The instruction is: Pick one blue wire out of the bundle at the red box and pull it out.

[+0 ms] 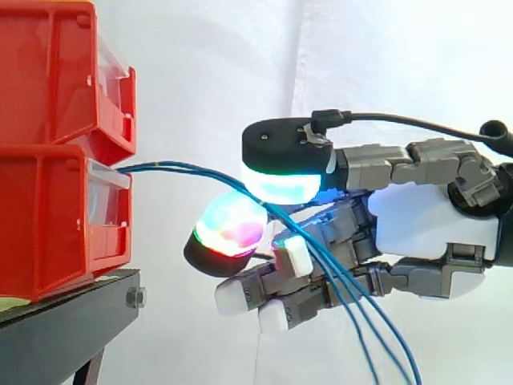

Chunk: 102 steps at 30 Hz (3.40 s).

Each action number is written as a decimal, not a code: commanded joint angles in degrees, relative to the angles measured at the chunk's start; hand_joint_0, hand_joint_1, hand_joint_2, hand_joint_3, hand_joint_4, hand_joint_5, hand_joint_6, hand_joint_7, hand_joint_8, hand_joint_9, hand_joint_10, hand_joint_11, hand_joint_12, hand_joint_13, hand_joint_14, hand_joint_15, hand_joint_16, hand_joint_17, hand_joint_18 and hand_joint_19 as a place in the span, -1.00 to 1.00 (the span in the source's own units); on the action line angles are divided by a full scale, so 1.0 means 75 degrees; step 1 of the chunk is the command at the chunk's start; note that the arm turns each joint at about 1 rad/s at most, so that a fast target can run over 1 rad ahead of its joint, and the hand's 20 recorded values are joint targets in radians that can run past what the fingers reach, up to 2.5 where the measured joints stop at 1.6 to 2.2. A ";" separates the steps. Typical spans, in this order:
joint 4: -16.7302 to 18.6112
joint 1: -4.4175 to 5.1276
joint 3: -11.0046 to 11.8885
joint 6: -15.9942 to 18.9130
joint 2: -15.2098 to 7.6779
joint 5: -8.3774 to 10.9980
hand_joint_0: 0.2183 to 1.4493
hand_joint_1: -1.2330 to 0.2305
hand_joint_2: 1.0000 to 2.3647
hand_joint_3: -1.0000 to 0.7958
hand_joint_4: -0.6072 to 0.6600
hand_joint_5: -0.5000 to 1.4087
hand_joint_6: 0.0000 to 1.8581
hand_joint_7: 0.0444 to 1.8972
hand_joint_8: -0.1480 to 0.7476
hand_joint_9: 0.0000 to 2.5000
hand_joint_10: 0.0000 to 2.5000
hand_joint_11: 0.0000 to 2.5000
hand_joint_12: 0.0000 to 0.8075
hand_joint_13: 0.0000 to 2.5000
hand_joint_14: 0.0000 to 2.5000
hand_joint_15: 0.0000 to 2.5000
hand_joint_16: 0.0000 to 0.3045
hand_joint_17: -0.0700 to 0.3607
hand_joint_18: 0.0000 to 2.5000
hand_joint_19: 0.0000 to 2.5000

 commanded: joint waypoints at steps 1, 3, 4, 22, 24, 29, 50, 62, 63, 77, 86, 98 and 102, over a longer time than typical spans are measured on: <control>-0.0044 -0.0011 0.0000 0.0010 0.0022 0.0002 -0.39 -0.24 -0.99 0.11 0.35 -0.61 -0.06 -0.11 0.14 -0.03 -0.98 -0.36 0.14 -0.40 -0.99 -0.69 -0.53 0.07 -0.52 -0.59; -0.0044 -0.0011 0.0000 -0.0001 0.0022 0.0002 -0.39 -0.24 -0.99 0.11 0.36 -0.61 -0.06 -0.11 0.14 -0.03 -0.98 -0.36 0.14 -0.40 -0.99 -0.69 -0.53 0.07 -0.52 -0.58; -0.0044 -0.0011 0.0000 -0.0001 0.0022 0.0002 -0.39 -0.24 -0.99 0.11 0.36 -0.61 -0.06 -0.11 0.13 -0.03 -0.98 -0.36 0.15 -0.40 -0.99 -0.69 -0.53 0.07 -0.52 -0.58; -0.0325 -0.0023 0.0000 0.0350 0.0104 -0.0174 -0.35 -0.36 -0.96 0.06 0.27 -0.63 -0.06 -0.11 0.02 -0.10 -0.98 -0.33 -0.01 -0.44 -0.99 -0.67 -0.62 -0.07 -0.58 -0.55; -0.0360 -0.0023 0.0000 0.0409 0.0104 -0.0232 -0.35 -0.36 -0.96 0.07 0.24 -0.63 -0.06 -0.11 0.02 -0.11 -0.98 -0.33 -0.02 -0.44 -0.98 -0.67 -0.62 -0.07 -0.58 -0.55; -0.0443 -0.0023 0.0000 0.0620 0.0104 -0.0467 -0.35 -0.33 -0.97 0.13 0.21 -0.63 -0.04 -0.11 0.07 -0.08 -0.98 -0.33 0.04 -0.41 -0.99 -0.66 -0.58 -0.01 -0.54 -0.57; -0.0443 -0.0081 -0.0012 0.0643 0.0092 -0.0502 -0.35 -0.41 -0.97 0.06 0.52 -0.63 -0.11 -0.19 0.07 -0.11 -0.98 -0.36 0.05 -0.40 -0.99 -0.65 -0.58 0.00 -0.53 -0.56; -0.0443 -0.0140 -0.0012 0.0643 0.0092 -0.0549 -0.24 -0.44 -0.97 -0.01 0.34 -0.64 -0.11 -0.28 0.01 -0.19 -0.98 -0.35 -0.02 -0.43 -0.99 -0.65 -0.61 -0.06 -0.58 -0.58; -0.0443 -0.0140 -0.0012 0.0643 0.0092 -0.0561 -0.24 -0.44 -0.97 -0.01 0.35 -0.64 -0.11 -0.28 0.01 -0.19 -0.98 -0.35 -0.02 -0.43 -0.98 -0.65 -0.61 -0.06 -0.58 -0.58; -0.0443 -0.0187 -0.0012 0.0643 0.0092 -0.0619 -0.35 -0.36 -1.00 0.16 0.47 -0.61 -0.14 -0.13 0.09 -0.16 -0.98 -0.48 0.12 -0.39 -0.99 -0.67 -0.52 0.09 -0.52 -0.58; -0.0431 -0.0198 0.0000 0.0643 0.0092 -0.0631 -0.40 -0.26 -0.99 0.04 0.57 -0.54 -0.35 0.22 0.05 -0.16 -0.99 -0.65 0.09 -0.40 -0.99 -0.71 -0.51 0.10 -0.52 -0.58; -0.0431 -0.0198 -0.0012 0.0631 0.0092 -0.0631 -0.33 -0.38 -0.98 0.06 0.57 -0.59 -0.28 0.06 0.02 -0.20 -0.98 -0.46 0.03 -0.44 -0.99 -0.66 -0.57 0.01 -0.58 -0.58; -0.0419 -0.0198 -0.0012 0.0631 0.0092 -0.0631 -0.34 -0.43 -0.98 0.03 0.60 -0.60 -0.20 -0.04 0.02 -0.19 -0.98 -0.44 0.02 -0.44 -0.99 -0.66 -0.57 0.01 -0.58 -0.58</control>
